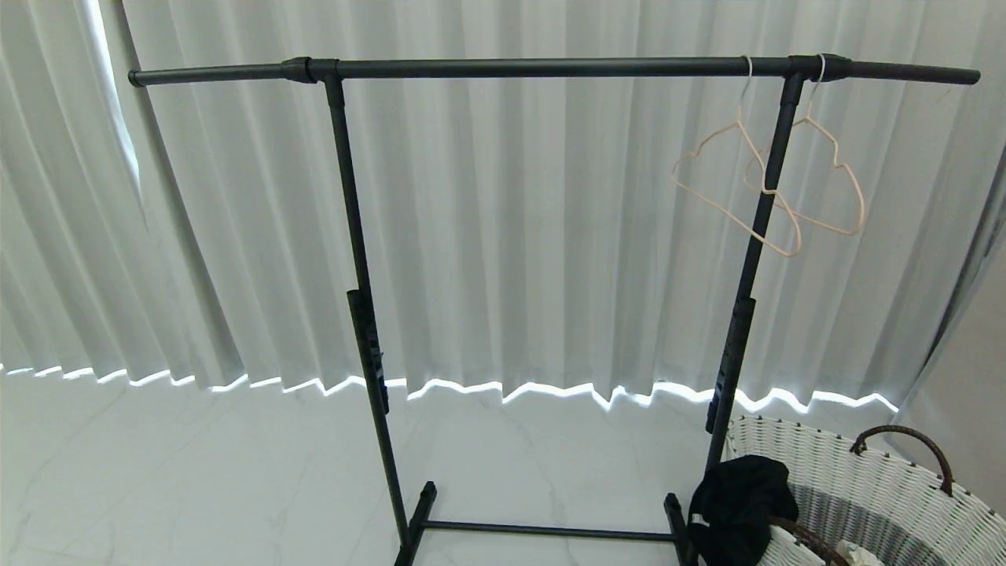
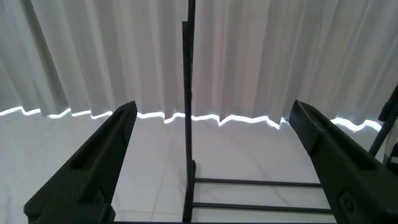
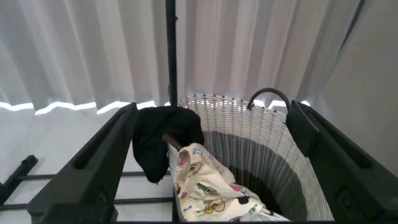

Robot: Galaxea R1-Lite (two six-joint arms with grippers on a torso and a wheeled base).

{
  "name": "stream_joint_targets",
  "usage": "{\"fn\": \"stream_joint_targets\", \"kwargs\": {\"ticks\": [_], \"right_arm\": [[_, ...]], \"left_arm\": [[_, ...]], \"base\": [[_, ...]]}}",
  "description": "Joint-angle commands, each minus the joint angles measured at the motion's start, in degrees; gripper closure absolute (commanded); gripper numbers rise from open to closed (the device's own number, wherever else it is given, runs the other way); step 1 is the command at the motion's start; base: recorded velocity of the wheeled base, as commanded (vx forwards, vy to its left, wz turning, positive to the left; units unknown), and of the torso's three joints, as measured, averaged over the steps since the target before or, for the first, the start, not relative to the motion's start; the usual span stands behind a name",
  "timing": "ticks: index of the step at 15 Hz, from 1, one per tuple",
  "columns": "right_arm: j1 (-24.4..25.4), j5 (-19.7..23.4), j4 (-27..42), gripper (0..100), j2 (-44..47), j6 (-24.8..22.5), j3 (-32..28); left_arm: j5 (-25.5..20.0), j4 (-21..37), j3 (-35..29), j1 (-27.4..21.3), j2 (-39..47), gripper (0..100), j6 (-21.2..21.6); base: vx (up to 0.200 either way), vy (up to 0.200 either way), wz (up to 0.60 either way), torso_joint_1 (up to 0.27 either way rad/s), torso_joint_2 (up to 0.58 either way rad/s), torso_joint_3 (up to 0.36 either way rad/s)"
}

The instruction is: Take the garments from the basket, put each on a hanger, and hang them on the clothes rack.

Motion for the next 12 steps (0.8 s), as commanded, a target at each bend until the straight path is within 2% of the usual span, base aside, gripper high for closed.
{"fn": "stream_joint_targets", "kwargs": {"ticks": [1, 2, 3, 4, 5, 6, 7, 10, 11, 12], "right_arm": [[0.0, 0.0, -0.1, 0, 0.0, 0.0, 0.0], [0.0, -0.1, -0.9, 0, 0.0, 0.1, 0.0], [0.1, 1.6, -1.5, 0, 0.5, 1.8, -2.9], [1.1, 4.1, -1.1, 0, 3.2, 4.3, -7.4], [4.2, 5.8, -0.2, 0, 11.2, 4.2, -13.5], [5.3, 5.8, 0.6, 0, 17.3, 1.5, -15.2], [5.8, 5.7, 1.0, 0, 27.2, -2.1, -16.3], [4.3, 4.4, 0.6, 0, 56.4, -8.2, -21.9], [3.6, 3.6, 0.6, 0, 61.5, -10.1, -23.0], [2.1, -2.3, 0.7, 0, 70.8, -15.3, -25.1]], "left_arm": [[0.0, 0.0, 0.0, 0.0, 0.0, 0, 0.0], [0.0, 0.0, 0.0, 0.0, 0.0, 0, 0.0], [0.0, 0.0, 0.0, 0.0, 0.0, 0, 0.1], [0.0, 0.0, 0.0, 0.0, 0.0, 0, 0.1], [0.0, 0.0, 0.0, 0.0, 0.0, 0, 0.1], [0.0, 0.0, 0.0, 0.0, 0.0, 0, 0.1], [0.0, 0.0, 0.0, 0.0, 0.0, 0, 0.1], [0.0, 0.0, 0.0, 0.0, 0.0, 0, 0.1], [0.0, 0.0, 0.0, 0.0, 0.0, 0, 0.1], [0.0, 0.0, 0.0, 0.0, 0.0, 0, 0.1]], "base": [[0.0, 0.0, 0.0, 0.0, 0.0, 0.0], [0.0, 0.0, 0.0, 0.0, 0.0, 0.0], [0.0, 0.0, 0.0, 0.0, 0.0, 0.0], [0.0, 0.0, 0.0, 0.0, 0.0, 0.0], [0.0, 0.0, 0.0, 0.0, 0.0, 0.0], [0.0, 0.0, 0.0, 0.0, 0.0, 0.0], [0.0, 0.0, 0.0, 0.0, 0.0, 0.0], [0.0, 0.0, 0.0, 0.0, 0.0, 0.0], [0.0, 0.0, 0.0, 0.0, 0.0, 0.0], [0.0, 0.0, 0.0, 0.0, 0.0, 0.0]]}}
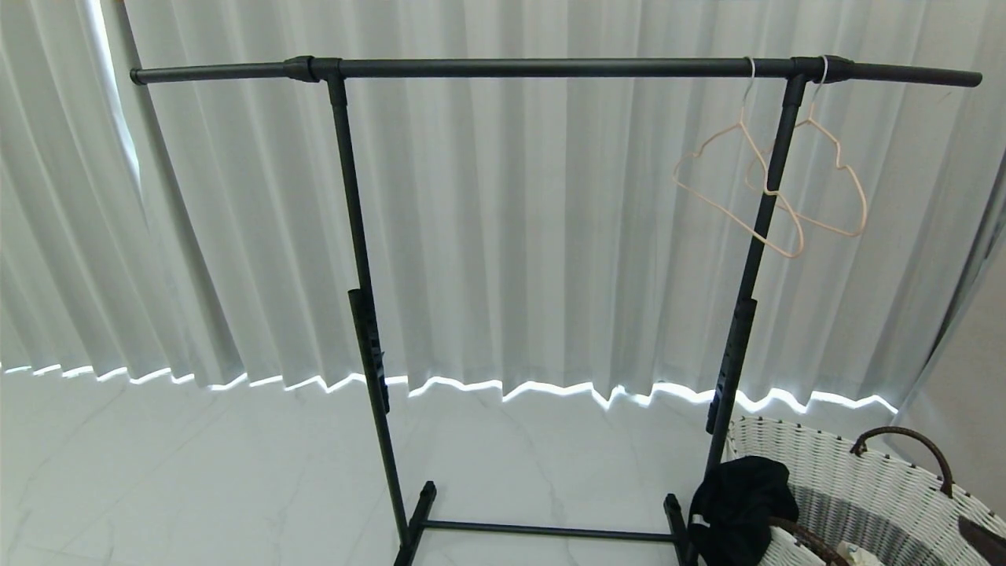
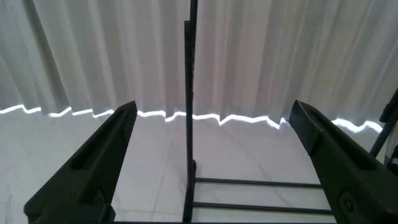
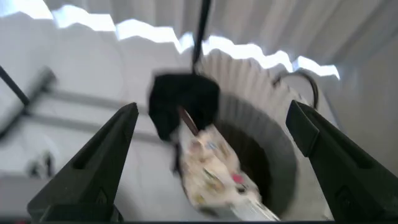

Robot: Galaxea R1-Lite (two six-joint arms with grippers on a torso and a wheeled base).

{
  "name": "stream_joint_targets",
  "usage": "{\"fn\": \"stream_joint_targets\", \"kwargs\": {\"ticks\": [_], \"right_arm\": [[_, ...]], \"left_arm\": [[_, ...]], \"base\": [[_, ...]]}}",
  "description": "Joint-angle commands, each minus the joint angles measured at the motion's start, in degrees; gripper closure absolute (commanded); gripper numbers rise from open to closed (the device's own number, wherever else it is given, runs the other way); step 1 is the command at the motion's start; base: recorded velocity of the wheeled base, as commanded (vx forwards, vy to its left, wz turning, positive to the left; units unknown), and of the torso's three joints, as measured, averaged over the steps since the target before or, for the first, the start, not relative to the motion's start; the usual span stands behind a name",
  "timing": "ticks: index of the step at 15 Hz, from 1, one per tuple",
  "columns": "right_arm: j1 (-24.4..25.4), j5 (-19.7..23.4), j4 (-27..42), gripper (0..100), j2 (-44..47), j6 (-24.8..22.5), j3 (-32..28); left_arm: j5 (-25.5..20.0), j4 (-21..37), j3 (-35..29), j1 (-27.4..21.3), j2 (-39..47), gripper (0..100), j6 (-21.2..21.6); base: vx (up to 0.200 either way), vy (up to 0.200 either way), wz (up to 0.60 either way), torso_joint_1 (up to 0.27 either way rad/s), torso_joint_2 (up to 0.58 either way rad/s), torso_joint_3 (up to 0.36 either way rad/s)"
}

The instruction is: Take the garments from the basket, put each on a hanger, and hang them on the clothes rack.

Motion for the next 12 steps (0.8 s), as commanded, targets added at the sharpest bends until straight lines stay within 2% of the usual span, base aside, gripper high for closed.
{"fn": "stream_joint_targets", "kwargs": {"ticks": [1, 2, 5, 7, 12], "right_arm": [[-2.5, -12.8, -0.1, 0, 36.0, -12.7, -7.8], [-2.7, -16.7, -1.0, 0, 39.7, -14.4, -7.9], [-2.6, -11.8, -2.6, 0, 46.0, -14.9, -7.7], [-1.8, -10.2, -2.6, 0, 48.1, -16.0, -7.7], [-1.5, -10.4, -2.9, 0, 56.3, -17.5, -7.4]], "left_arm": [[0.0, 0.0, 0.0, 0.0, 0.0, 0, 0.0], [0.0, 0.0, 0.0, 0.1, 0.0, 0, 0.0], [0.0, 0.0, 0.0, 0.1, 0.0, 0, 0.0], [0.0, 0.0, 0.0, 0.1, 0.0, 0, 0.0], [0.0, 0.0, 0.0, 0.1, 0.0, 0, 0.0]], "base": [[0.0, 0.0, 0.0, 0.0, 0.0, 0.0], [0.0, 0.0, 0.0, 0.0, 0.0, 0.0], [0.0, 0.0, 0.0, 0.0, 0.0, 0.0], [0.0, 0.0, 0.0, 0.0, 0.0, 0.0], [0.0, 0.0, 0.0, 0.0, 0.0, 0.0]]}}
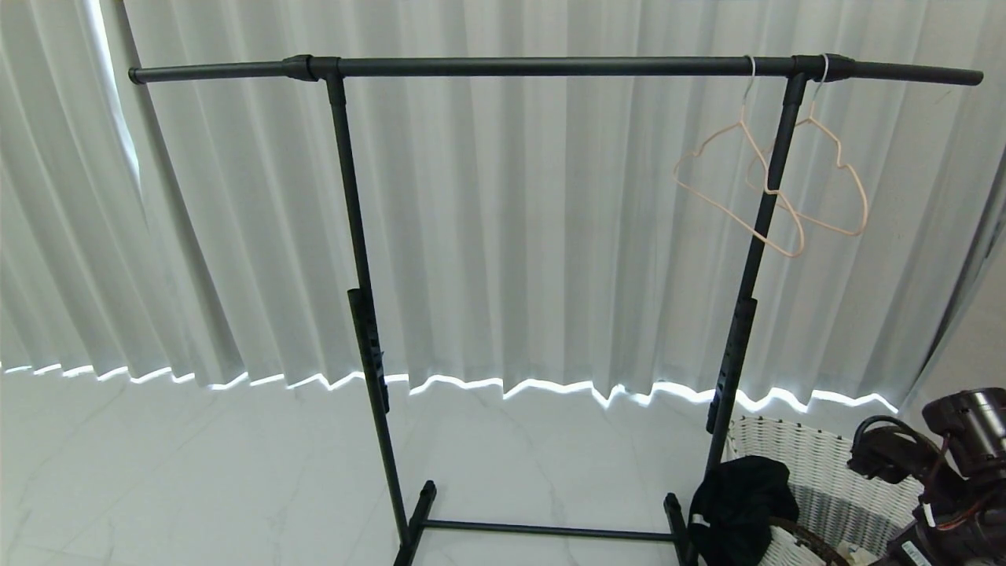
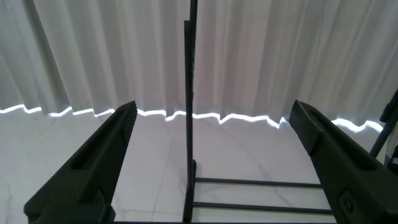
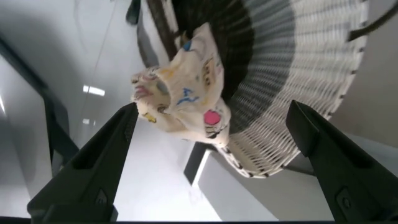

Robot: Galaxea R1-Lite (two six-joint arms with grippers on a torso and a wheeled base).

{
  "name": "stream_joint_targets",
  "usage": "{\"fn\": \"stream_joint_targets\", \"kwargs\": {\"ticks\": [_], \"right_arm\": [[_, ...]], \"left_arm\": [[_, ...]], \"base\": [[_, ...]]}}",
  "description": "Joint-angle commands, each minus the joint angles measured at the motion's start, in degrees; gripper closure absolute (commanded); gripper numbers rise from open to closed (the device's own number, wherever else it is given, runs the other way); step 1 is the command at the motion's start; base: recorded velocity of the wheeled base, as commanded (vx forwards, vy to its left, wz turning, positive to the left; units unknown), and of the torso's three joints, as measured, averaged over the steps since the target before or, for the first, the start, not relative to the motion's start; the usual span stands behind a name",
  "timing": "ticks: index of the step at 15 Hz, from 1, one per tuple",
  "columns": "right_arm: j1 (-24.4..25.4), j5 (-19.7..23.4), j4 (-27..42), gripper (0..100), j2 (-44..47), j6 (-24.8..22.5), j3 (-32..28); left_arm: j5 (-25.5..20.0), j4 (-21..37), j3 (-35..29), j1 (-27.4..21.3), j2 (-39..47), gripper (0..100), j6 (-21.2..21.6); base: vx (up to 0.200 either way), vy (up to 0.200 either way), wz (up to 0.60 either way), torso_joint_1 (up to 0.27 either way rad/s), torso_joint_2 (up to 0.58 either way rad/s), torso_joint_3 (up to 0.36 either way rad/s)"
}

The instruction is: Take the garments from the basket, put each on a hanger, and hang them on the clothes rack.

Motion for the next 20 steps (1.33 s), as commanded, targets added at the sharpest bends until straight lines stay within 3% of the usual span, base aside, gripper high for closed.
{"fn": "stream_joint_targets", "kwargs": {"ticks": [1, 5, 8, 11, 15, 16, 20], "right_arm": [[0.0, -0.1, -0.1, 0, 5.4, -0.1, 0.1], [-0.1, -3.3, -2.7, 0, 9.6, -0.1, 0.0], [-0.1, -4.3, -9.0, 0, 13.8, -0.1, 0.2], [-0.7, -8.7, -11.0, 0, 16.5, -0.1, 0.8], [-1.2, -8.9, -12.8, 0, 17.5, 0.0, 0.6], [-1.7, -8.9, -14.4, 100, 17.7, 0.0, 0.9], [-1.4, -8.6, -14.7, 100, 16.3, 0.1, 1.7]], "left_arm": [[0.0, 0.0, 0.0, 0.1, 0.0, 0, 0.0], [0.0, 0.0, 0.0, 0.1, 0.0, 0, 0.0], [0.0, 0.0, 0.0, 0.0, 0.0, 0, 0.1], [0.0, 0.0, 0.0, 0.1, 0.0, 0, 0.1], [0.0, 0.0, 0.0, 0.1, 0.0, 0, 0.1], [0.0, 0.0, 0.0, 0.0, 0.0, 0, 0.1], [0.0, 0.0, 0.0, 0.0, 0.0, 0, 0.1]], "base": [[0.0, 0.0, 0.0, 0.0, 0.0, 0.0], [0.0, 0.0, 0.0, 0.0, 0.0, 0.0], [0.0, 0.0, 0.0, 0.0, 0.0, 0.0], [0.0, 0.0, 0.0, 0.0, 0.0, 0.0], [0.0, 0.0, 0.0, 0.0, 0.0, 0.0], [0.0, 0.0, 0.0, 0.0, 0.0, 0.0], [0.0, 0.0, 0.0, 0.0, 0.0, 0.0]]}}
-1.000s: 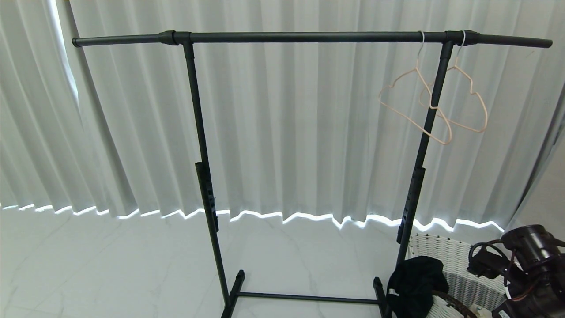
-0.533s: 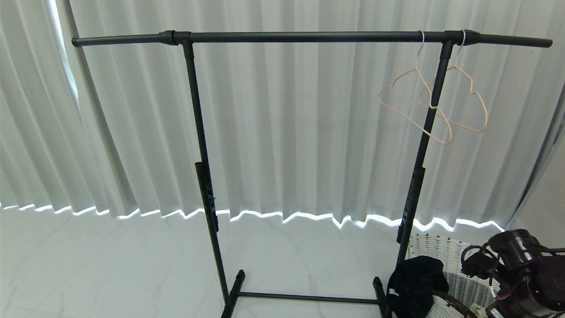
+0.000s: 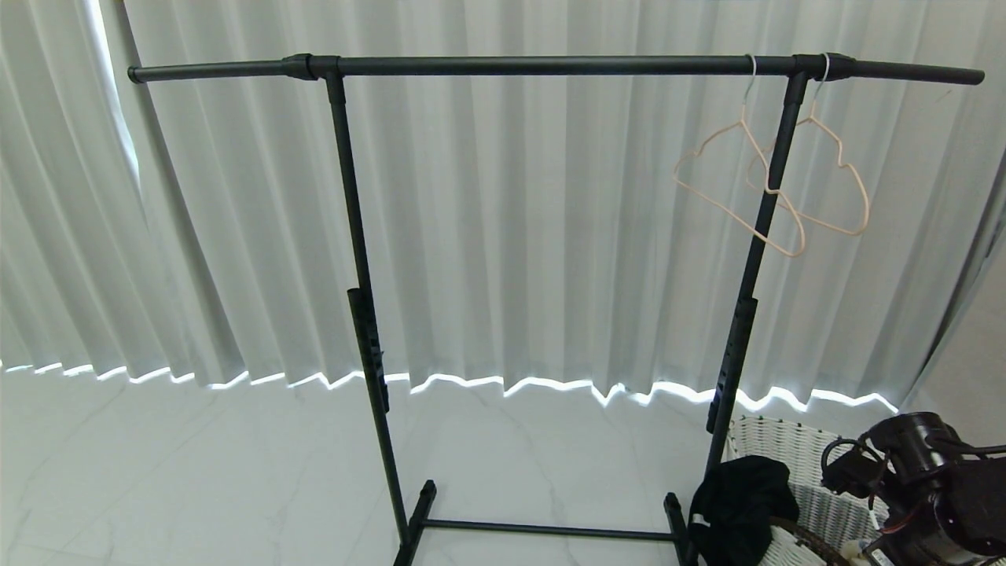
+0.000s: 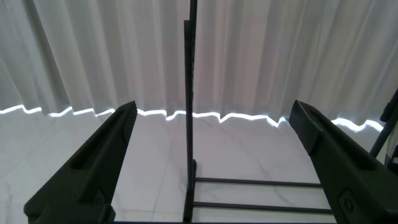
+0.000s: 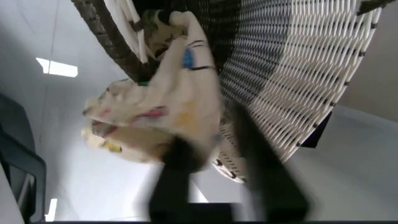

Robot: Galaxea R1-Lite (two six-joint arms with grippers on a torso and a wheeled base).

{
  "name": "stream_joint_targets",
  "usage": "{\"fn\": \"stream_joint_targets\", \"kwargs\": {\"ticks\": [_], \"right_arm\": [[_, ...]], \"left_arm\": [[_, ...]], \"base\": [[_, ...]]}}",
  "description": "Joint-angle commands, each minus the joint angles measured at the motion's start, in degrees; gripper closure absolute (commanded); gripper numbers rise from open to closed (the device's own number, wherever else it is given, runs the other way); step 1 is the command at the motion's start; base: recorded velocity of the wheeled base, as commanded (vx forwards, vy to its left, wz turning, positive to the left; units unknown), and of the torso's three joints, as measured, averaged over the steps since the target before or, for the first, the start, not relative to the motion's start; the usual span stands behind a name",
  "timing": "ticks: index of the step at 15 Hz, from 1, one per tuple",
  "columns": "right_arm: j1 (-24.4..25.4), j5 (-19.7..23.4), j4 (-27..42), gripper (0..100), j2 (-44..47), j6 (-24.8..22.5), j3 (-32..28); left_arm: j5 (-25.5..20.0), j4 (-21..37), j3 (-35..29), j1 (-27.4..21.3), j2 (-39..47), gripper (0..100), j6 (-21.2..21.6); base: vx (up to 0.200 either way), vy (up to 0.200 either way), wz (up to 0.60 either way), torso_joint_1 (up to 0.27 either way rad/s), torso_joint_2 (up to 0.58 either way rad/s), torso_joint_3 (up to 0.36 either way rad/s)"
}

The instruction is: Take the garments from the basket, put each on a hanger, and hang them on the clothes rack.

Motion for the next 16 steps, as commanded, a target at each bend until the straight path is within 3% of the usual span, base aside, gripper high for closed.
{"fn": "stream_joint_targets", "kwargs": {"ticks": [1, 3, 5, 8, 10, 13, 16], "right_arm": [[0.2, 0.4, 0.4, 100, -3.2, 0.1, 0.4], [0.4, 0.8, 4.7, 100, -9.8, 0.1, -0.9], [0.7, 2.9, 14.1, 100, -17.1, 0.2, -6.3], [2.6, 9.8, 39.8, 100, -25.9, 3.7, -23.6], [9.1, 12.8, 51.6, 100, -28.7, 8.9, -34.8], [22.1, 13.0, 58.9, 100, -29.3, 17.3, -46.7], [30.6, 13.0, 65.3, 100, -29.0, 20.1, -54.6]], "left_arm": [[0.0, 0.0, 0.0, 0.1, 0.0, 0, 0.0], [0.0, 0.0, 0.0, 0.0, 0.0, 0, 0.0], [0.0, 0.0, 0.0, 0.0, 0.0, 0, 0.0], [0.0, 0.0, 0.0, 0.1, 0.0, 0, 0.0], [0.0, 0.0, 0.0, 0.1, 0.0, 0, 0.1], [0.0, 0.0, 0.0, 0.1, 0.0, 0, 0.1], [0.1, 0.0, 0.0, 0.1, 0.0, 0, -0.4]], "base": [[0.0, 0.0, 0.0, 0.0, 0.0, 0.0], [0.0, 0.0, 0.0, 0.0, 0.0, 0.0], [0.0, 0.0, 0.0, 0.0, 0.0, 0.0], [0.0, 0.0, 0.0, 0.0, 0.0, 0.0], [0.0, 0.0, 0.0, 0.0, 0.0, 0.0], [0.0, 0.0, 0.0, 0.0, 0.0, 0.0], [0.0, 0.0, 0.0, 0.0, 0.0, 0.0]]}}
